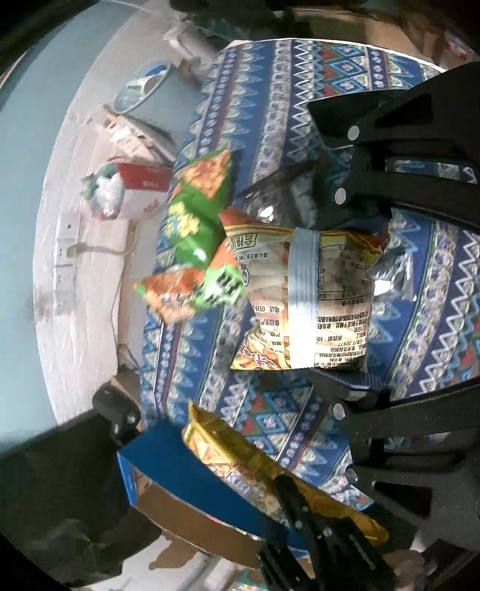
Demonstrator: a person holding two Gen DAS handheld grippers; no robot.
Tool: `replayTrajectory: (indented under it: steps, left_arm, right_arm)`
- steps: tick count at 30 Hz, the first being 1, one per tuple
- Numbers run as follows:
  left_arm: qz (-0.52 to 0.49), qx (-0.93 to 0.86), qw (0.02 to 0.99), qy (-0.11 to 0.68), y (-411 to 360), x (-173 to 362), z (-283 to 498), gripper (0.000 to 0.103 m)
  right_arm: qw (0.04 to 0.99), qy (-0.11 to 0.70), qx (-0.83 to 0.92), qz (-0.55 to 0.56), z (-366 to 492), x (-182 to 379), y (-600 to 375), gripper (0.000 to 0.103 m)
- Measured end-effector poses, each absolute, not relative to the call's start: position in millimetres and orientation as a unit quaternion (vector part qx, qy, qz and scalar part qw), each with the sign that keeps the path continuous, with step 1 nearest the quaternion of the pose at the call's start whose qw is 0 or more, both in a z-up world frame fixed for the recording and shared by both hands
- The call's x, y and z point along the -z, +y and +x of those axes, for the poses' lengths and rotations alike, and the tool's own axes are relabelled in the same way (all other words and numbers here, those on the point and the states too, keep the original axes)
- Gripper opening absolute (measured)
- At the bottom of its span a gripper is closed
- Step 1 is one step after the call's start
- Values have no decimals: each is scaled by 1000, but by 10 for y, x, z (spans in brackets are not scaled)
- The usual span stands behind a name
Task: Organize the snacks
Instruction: 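Carry the cracker bag and gold bar pack over the box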
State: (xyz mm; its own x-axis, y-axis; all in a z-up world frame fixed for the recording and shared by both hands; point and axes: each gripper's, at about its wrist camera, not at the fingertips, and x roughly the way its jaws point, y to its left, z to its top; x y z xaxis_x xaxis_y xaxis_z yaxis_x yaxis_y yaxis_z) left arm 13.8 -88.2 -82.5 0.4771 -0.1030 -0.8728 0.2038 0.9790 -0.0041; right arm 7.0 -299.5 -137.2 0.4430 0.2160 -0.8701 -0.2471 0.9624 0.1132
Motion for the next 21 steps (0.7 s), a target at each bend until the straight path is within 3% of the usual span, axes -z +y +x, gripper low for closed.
replayTrajectory:
  steps: [21]
  left_arm:
    - [14, 10, 903, 429, 270, 233, 82, 31]
  right_arm:
    - [854, 470, -221, -39, 247, 939, -1850, 59]
